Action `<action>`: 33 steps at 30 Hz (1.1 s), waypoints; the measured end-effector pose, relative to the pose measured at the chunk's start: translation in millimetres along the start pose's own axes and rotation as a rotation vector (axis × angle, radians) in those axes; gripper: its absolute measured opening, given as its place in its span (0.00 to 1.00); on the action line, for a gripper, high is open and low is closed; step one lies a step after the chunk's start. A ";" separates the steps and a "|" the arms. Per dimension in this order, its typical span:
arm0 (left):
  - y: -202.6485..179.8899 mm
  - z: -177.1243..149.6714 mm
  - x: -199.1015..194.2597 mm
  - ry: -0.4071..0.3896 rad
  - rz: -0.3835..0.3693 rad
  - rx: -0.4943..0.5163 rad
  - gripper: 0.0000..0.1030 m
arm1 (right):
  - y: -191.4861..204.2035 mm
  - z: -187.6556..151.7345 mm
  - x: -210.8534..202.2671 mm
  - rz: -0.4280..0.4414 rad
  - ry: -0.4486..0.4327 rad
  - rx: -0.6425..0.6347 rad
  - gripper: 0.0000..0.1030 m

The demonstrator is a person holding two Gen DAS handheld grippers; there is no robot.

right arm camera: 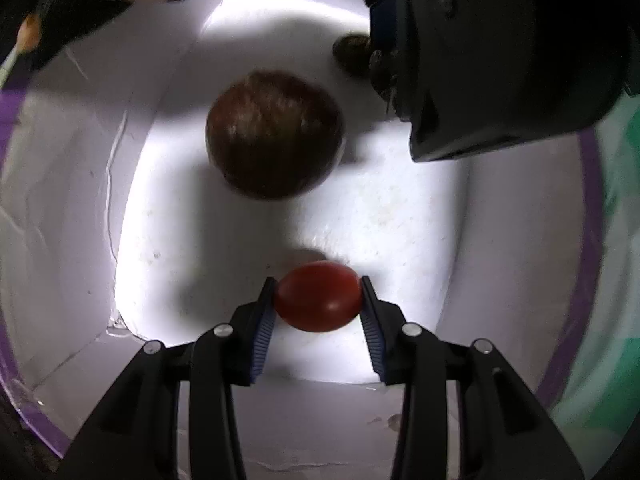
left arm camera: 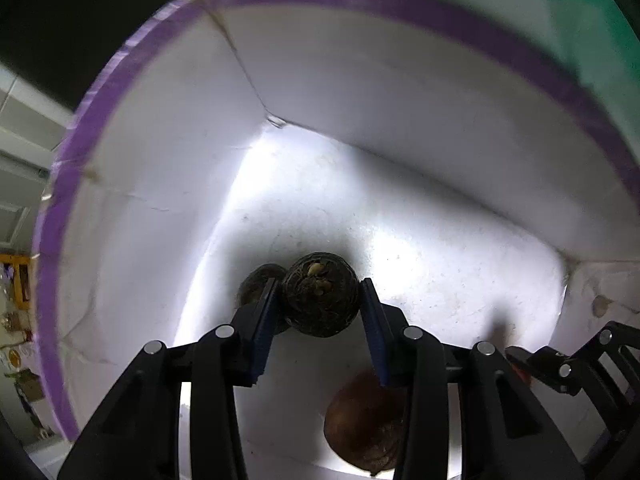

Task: Organize fruits
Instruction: 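Open both tools to drop the dark fruit and tomato into the box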

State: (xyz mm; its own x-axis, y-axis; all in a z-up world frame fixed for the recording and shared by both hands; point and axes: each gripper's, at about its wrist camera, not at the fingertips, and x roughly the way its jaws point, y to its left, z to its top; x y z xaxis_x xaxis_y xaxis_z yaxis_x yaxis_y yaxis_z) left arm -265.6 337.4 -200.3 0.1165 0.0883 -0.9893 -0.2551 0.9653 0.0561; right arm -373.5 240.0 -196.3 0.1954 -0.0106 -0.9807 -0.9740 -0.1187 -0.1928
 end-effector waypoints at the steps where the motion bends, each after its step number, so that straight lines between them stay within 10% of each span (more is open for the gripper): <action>1: -2.5 0.5 0.0 -0.004 0.015 0.016 0.37 | -0.1 -1.0 0.2 0.003 -0.002 0.001 0.40; 5: -4.8 0.5 -0.1 0.003 0.024 0.021 0.37 | -1.8 -5.2 -2.1 0.022 -0.009 0.009 0.41; 8: -7.7 -2.9 -4.1 -0.019 0.018 0.030 0.38 | -4.8 -12.0 -11.6 0.050 -0.045 0.036 0.65; 13: -4.3 -10.7 -33.4 -0.101 0.042 0.016 0.57 | -11.4 -25.1 -41.7 0.068 -0.118 0.047 0.75; 23: 4.1 -31.4 -241.4 -0.580 0.227 -0.085 0.86 | -66.1 -113.7 -247.6 0.092 -0.712 0.172 0.81; 28: -55.5 -7.3 -336.6 -0.862 0.115 -0.045 0.86 | -124.0 -205.1 -305.9 -0.104 -0.937 0.378 0.91; 33: -147.3 44.8 -345.3 -0.904 -0.076 0.061 0.86 | -209.8 -313.8 -287.0 -0.228 -0.886 0.691 0.91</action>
State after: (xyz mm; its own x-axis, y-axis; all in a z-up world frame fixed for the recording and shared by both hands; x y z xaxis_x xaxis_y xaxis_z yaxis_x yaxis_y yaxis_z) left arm -225.3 175.8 139.1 0.8462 0.1584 -0.5088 -0.1679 0.9854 0.0276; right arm -189.3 -43.6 136.1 0.4929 0.6765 -0.5472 -0.8345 0.5456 -0.0773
